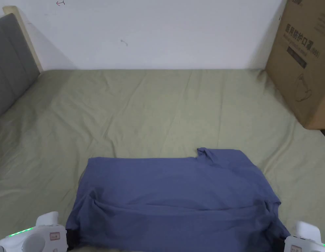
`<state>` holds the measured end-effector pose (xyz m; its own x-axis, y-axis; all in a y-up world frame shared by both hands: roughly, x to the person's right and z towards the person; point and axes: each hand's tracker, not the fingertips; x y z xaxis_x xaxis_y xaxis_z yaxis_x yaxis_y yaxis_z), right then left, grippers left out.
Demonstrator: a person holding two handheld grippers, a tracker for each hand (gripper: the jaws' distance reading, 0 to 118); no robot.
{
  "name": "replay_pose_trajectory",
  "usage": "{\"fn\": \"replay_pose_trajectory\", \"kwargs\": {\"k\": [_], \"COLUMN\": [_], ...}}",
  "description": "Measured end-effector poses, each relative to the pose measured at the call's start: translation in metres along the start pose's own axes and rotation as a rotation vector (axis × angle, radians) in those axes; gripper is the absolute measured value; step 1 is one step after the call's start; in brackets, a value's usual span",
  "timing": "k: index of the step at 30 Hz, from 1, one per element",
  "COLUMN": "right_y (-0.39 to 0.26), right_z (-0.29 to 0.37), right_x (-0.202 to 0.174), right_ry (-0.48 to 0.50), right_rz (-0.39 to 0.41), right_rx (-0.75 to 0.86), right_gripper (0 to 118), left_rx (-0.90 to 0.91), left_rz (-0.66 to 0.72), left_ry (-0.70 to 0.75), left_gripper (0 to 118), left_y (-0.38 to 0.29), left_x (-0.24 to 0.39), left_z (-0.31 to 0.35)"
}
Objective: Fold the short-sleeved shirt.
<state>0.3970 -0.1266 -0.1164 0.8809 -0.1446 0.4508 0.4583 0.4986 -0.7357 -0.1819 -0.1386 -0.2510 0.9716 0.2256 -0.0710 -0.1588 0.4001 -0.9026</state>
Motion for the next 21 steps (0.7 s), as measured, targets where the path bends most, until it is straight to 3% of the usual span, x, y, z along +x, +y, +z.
{"fn": "replay_pose_trajectory", "kwargs": {"k": [2, 3, 5, 7, 13, 18, 20, 21], "right_y": [0.01, 0.017, 0.034, 0.051, 0.079, 0.077, 0.075, 0.073], "right_z": [0.02, 0.032, 0.06, 0.093, 0.179, 0.21, 0.214, 0.216], "right_x": [-0.008, -0.011, -0.022, -0.036, -0.084, -0.112, -0.119, -0.122], "right_ry": [-0.003, 0.024, 0.08, 0.106, 0.153, 0.128, 0.111, 0.099], "right_rz": [0.024, 0.037, 0.059, 0.087, 0.18, 0.237, 0.257, 0.264], "right_rx": [0.044, 0.081, 0.169, 0.288, 0.611, 0.785, 0.831, 0.844], "right_gripper": [60, 88, 100, 106, 106, 106, 98, 81], "left_rx": [-0.01, 0.011, 0.143, 0.243, 0.569, 0.787, 0.844, 0.865], "left_rz": [0.002, -0.011, -0.053, -0.091, -0.229, -0.288, -0.293, -0.298], "left_ry": [-0.014, -0.048, -0.12, -0.125, -0.136, -0.105, -0.104, -0.116], "left_gripper": [69, 81, 84, 84, 84, 83, 81, 73], "left_y": [0.004, 0.006, 0.014, 0.026, 0.052, 0.053, 0.051, 0.049], "left_x": [0.007, 0.012, 0.023, 0.041, 0.093, 0.123, 0.13, 0.132], "left_z": [0.013, 0.022, 0.049, 0.08, 0.158, 0.19, 0.193, 0.194]}}
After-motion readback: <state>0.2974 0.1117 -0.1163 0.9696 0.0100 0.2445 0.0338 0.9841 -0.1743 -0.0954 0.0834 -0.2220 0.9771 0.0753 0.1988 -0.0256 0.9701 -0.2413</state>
